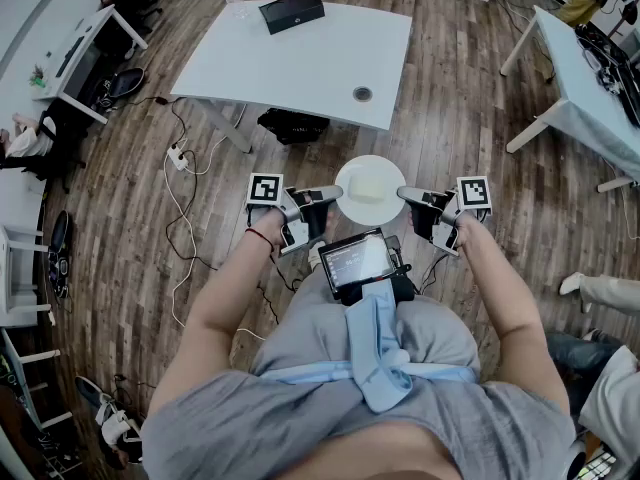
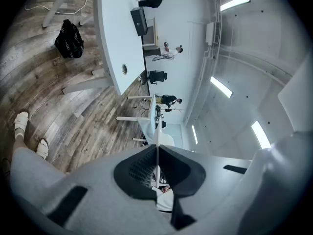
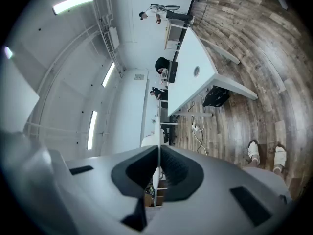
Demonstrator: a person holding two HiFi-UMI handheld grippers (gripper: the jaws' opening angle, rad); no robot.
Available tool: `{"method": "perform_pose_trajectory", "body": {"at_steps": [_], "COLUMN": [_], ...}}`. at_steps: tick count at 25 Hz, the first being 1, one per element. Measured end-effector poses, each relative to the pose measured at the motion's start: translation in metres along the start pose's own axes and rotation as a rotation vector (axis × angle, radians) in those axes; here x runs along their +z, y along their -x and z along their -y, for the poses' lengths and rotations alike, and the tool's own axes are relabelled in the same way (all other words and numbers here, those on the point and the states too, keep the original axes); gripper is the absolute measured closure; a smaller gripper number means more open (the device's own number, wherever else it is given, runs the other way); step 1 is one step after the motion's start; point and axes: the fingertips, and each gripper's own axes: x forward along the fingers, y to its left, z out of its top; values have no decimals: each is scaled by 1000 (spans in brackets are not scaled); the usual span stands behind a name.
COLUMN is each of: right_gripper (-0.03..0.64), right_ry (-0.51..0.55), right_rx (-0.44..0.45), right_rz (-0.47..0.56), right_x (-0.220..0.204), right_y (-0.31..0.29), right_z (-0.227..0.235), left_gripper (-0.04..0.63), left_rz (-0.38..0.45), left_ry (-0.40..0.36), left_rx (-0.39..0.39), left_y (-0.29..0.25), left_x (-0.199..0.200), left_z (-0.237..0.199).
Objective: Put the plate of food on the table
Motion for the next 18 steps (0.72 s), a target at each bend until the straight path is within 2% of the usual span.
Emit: {"method": "perform_pose_trajectory", "body": {"at_steps": [18], "right_gripper": [577], "right_ry": [-24], "right_rx": [1], "right_rz": [33], "right_x": [1], "right_y": [5], "right_z": [5], "left_gripper": [569], "left_rz": [-18], "left_ry": [-5], "left_rx": [4], "left_y": [-4], "left_x": [-4], "left_z": [0]}}
